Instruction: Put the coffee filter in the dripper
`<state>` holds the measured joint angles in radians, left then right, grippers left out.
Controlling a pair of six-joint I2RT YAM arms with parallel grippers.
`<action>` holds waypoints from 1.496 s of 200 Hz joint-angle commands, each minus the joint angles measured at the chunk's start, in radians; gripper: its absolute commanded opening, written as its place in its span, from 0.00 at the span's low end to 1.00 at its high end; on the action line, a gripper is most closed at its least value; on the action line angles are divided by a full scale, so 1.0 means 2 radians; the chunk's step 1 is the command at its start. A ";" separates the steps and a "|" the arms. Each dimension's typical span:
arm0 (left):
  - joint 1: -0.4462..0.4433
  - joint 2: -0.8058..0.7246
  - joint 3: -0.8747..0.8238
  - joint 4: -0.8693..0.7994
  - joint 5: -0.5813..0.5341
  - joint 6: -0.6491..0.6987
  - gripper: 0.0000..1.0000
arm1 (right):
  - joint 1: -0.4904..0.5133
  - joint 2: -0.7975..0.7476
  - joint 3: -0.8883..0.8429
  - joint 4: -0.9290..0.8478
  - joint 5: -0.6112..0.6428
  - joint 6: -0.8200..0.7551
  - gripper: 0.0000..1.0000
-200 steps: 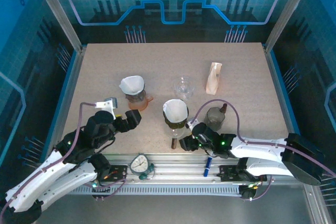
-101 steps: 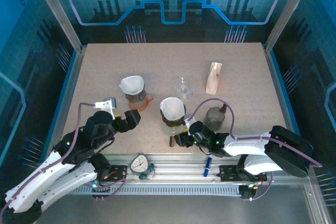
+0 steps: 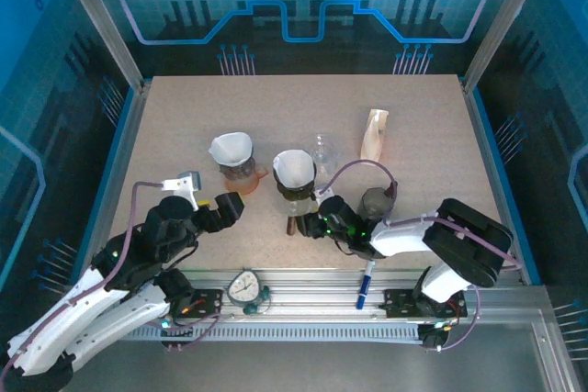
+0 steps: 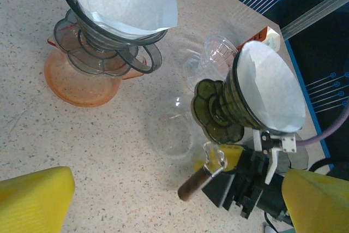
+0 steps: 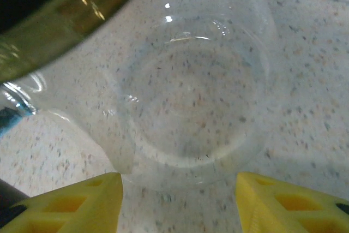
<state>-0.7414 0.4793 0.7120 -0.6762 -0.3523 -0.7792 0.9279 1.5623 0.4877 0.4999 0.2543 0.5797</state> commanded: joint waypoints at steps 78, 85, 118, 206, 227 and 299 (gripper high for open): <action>0.004 -0.011 0.012 -0.021 -0.014 0.007 0.99 | -0.054 0.110 0.121 0.014 0.000 0.007 0.55; 0.004 -0.010 0.013 -0.023 -0.014 0.007 0.99 | -0.057 0.117 0.128 0.012 -0.003 0.007 0.55; 0.004 -0.010 0.014 -0.024 -0.014 0.005 0.99 | -0.064 0.137 0.153 0.000 -0.010 0.010 0.56; 0.004 -0.010 0.006 -0.012 -0.009 -0.003 0.99 | -0.007 0.033 0.105 -0.097 0.020 0.033 0.59; 0.004 -0.009 0.000 -0.005 -0.005 -0.004 0.99 | 0.013 -0.025 0.084 -0.149 0.030 0.045 0.59; 0.004 -0.008 -0.022 0.011 0.005 -0.016 0.99 | -0.008 -0.276 0.095 -0.451 0.079 0.042 0.61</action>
<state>-0.7414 0.4694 0.6876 -0.6846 -0.3508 -0.7887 0.9565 1.1248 0.6369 -0.0719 0.3508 0.6586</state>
